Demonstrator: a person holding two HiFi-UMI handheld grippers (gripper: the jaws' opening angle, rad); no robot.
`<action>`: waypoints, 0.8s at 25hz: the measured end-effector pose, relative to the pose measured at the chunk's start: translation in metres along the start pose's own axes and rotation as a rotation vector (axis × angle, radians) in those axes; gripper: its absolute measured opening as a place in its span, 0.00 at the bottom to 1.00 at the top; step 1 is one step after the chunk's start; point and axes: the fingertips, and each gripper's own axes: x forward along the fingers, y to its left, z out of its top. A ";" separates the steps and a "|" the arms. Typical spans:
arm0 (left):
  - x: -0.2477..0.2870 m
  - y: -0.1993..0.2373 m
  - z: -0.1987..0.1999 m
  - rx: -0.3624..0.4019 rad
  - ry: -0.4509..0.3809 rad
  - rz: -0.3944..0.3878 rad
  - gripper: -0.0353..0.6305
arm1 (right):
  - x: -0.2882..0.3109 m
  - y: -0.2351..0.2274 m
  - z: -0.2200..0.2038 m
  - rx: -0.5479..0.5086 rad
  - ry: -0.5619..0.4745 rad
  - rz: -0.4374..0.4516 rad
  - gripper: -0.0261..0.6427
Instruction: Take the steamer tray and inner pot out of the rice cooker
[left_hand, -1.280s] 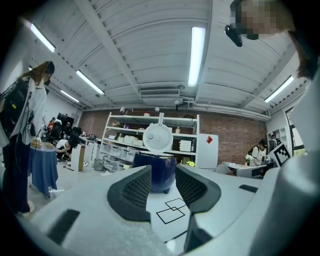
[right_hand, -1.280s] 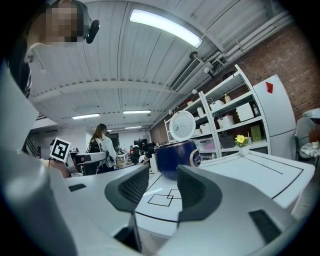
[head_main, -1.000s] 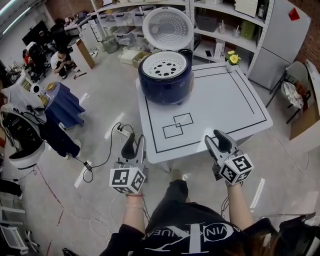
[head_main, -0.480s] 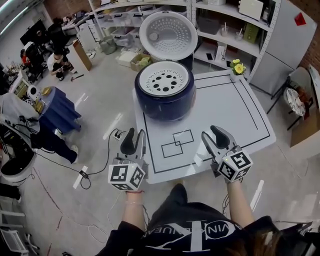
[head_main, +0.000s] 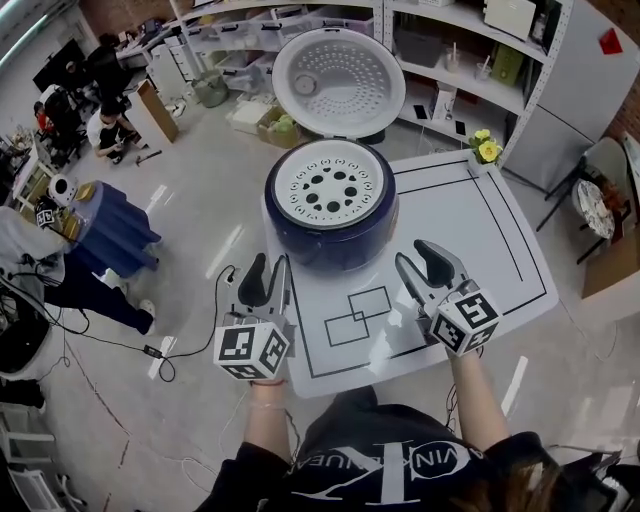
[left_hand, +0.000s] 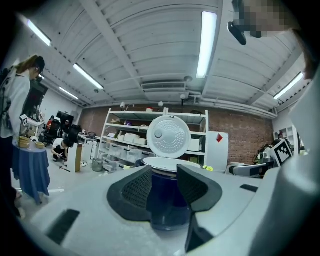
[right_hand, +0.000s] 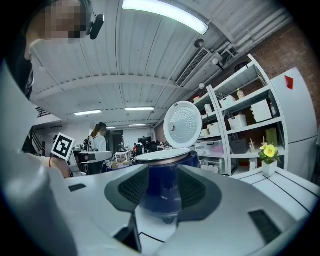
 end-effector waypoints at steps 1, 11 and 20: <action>0.006 0.003 0.003 -0.001 -0.001 -0.001 0.26 | 0.007 -0.002 0.004 -0.003 0.001 0.002 0.28; 0.066 0.027 0.020 0.021 -0.010 -0.028 0.26 | 0.089 -0.030 0.039 -0.109 0.050 0.015 0.28; 0.111 0.040 0.027 0.076 0.009 -0.051 0.28 | 0.174 -0.055 0.051 -0.443 0.313 0.004 0.29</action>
